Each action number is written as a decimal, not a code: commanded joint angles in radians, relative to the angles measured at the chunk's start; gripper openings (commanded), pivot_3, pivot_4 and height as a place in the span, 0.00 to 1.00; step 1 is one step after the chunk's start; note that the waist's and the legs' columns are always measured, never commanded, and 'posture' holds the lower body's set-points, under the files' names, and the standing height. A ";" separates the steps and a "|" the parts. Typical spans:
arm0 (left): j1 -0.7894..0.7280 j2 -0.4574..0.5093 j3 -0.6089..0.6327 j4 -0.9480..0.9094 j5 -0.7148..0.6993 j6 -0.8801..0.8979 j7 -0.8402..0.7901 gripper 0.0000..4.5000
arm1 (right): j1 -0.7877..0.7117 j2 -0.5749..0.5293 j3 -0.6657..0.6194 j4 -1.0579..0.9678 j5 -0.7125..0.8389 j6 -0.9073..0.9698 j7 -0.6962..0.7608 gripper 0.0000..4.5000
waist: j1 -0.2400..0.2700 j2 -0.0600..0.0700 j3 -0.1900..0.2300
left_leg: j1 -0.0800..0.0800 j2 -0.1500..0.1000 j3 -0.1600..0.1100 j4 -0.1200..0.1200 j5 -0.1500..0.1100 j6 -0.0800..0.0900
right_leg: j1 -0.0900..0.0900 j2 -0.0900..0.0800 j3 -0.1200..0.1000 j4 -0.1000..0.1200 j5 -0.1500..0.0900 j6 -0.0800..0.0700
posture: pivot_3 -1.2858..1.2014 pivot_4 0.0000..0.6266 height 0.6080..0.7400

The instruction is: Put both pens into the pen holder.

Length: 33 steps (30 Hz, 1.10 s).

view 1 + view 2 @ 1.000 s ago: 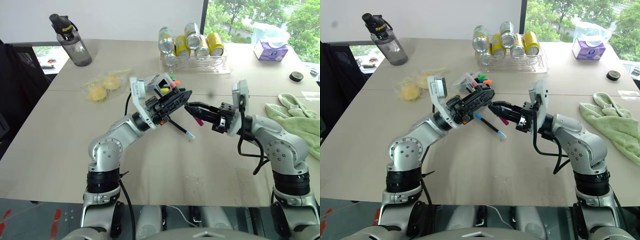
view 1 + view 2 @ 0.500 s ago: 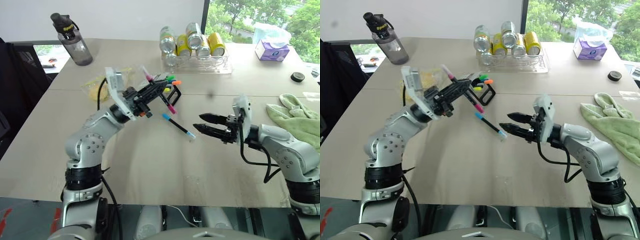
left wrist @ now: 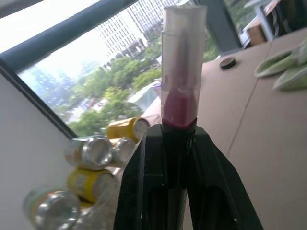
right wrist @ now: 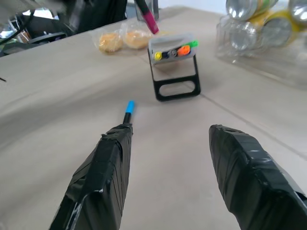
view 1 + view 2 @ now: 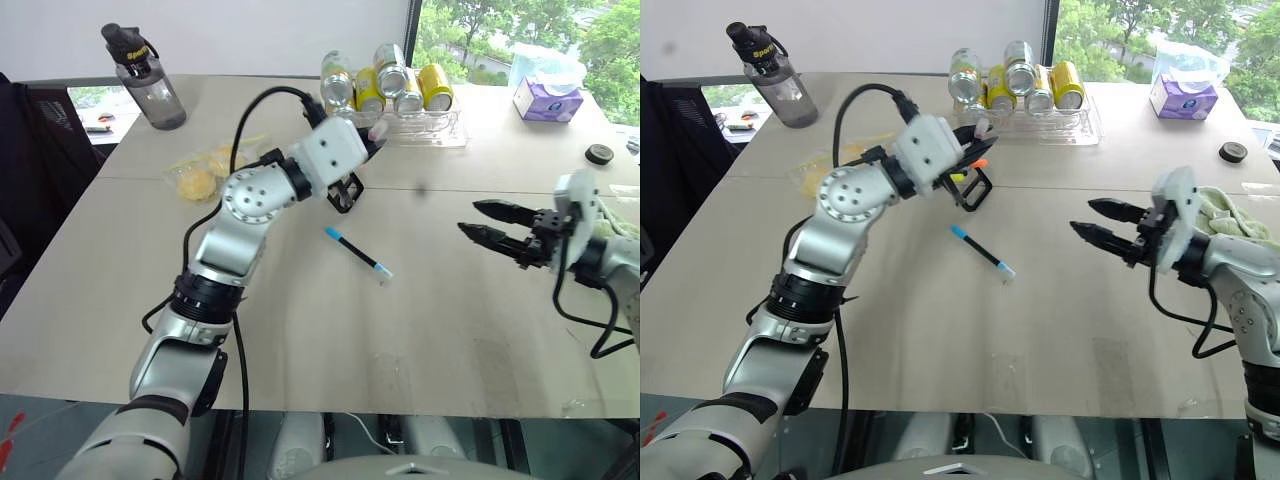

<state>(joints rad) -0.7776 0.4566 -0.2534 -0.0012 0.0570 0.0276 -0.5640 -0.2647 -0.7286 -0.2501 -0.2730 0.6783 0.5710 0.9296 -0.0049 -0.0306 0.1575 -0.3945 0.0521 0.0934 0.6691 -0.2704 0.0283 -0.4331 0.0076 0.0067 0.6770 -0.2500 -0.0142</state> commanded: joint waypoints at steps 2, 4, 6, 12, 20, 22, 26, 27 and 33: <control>0.000 0.015 -0.054 -0.028 0.283 -0.099 0.168 0.00 | -0.003 -0.028 -0.104 0.023 0.068 -0.070 0.105 0.60 | 0.000 0.000 0.000 | 0.000 0.000 0.000 0.000 0.000 0.001 | 0.000 0.000 0.000 0.000 0.000 0.000 | 0.52 0.24 1.00; 0.009 0.007 -0.065 -0.023 0.322 -0.094 0.184 0.00 | -0.009 -0.028 -0.115 0.047 0.060 -0.096 0.116 0.60 | 0.000 0.000 0.000 | 0.000 0.000 0.000 0.000 -0.002 0.003 | 0.000 0.000 0.000 0.000 0.000 0.000 | 0.52 0.24 1.00; 0.020 -0.013 -0.065 -0.018 0.338 -0.082 0.199 0.00 | -0.015 -0.033 -0.117 0.073 0.055 -0.102 0.124 0.60 | 0.000 0.000 0.000 | 0.000 0.000 0.000 0.000 -0.002 0.003 | 0.000 0.000 0.000 0.001 0.000 0.000 | 0.52 0.24 1.00; 0.029 -0.055 -0.051 0.011 0.384 -0.057 0.231 0.00 | -0.024 -0.043 -0.117 0.108 0.061 -0.103 0.141 0.60 | 0.001 0.000 0.000 | 0.000 0.000 0.001 0.000 -0.001 0.003 | 0.000 -0.001 -0.001 0.001 0.000 0.000 | 0.52 0.24 1.00; 0.062 -0.089 -0.037 0.082 0.357 -0.043 0.228 0.00 | -0.032 -0.067 -0.121 0.122 0.064 -0.100 0.161 0.60 | 0.000 0.000 0.000 | 0.001 0.000 0.000 0.000 0.000 0.000 | 0.000 -0.001 -0.001 0.002 0.000 0.000 | 0.52 0.24 1.00; 0.057 -0.086 -0.035 0.116 0.355 -0.060 0.227 0.00 | -0.029 -0.069 -0.125 0.119 0.064 -0.100 0.162 0.60 | 0.001 0.000 0.000 | 0.001 0.000 0.000 0.000 0.000 0.000 | 0.000 -0.001 -0.001 0.002 0.000 0.000 | 0.52 0.24 1.00; 0.029 -0.068 -0.022 0.220 0.350 -0.111 0.232 0.00 | -0.017 -0.071 -0.137 0.109 0.068 -0.098 0.158 0.60 | 0.002 0.000 0.000 | 0.000 0.000 0.001 0.001 0.000 0.000 | 0.000 -0.001 -0.001 0.002 0.000 0.000 | 0.52 0.24 1.00; 0.020 -0.063 -0.021 0.243 0.352 -0.124 0.235 0.00 | -0.012 -0.071 -0.140 0.106 0.070 -0.097 0.158 0.60 | 0.002 0.000 0.000 | 0.000 0.000 0.001 0.001 0.000 0.000 | 0.000 -0.001 -0.001 0.002 0.000 0.000 | 0.52 0.24 1.00; -0.037 -0.041 -0.019 0.372 0.374 -0.187 0.255 0.00 | 0.007 -0.072 -0.154 0.088 0.073 -0.094 0.151 0.60 | 0.004 0.000 0.000 | 0.000 0.000 0.000 0.001 0.000 0.000 | 0.000 -0.001 -0.001 0.002 0.000 0.000 | 0.52 0.24 1.00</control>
<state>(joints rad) -0.7865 0.4090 -0.2858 0.3699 0.4289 -0.1262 -0.3281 -0.2574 -0.7794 -0.3642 -0.1500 0.7332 0.4896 1.0822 -0.0009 -0.0302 0.1573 -0.3944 0.0523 0.0940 0.6699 -0.2703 0.0282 -0.4331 0.0062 0.0053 0.6787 -0.2497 -0.0140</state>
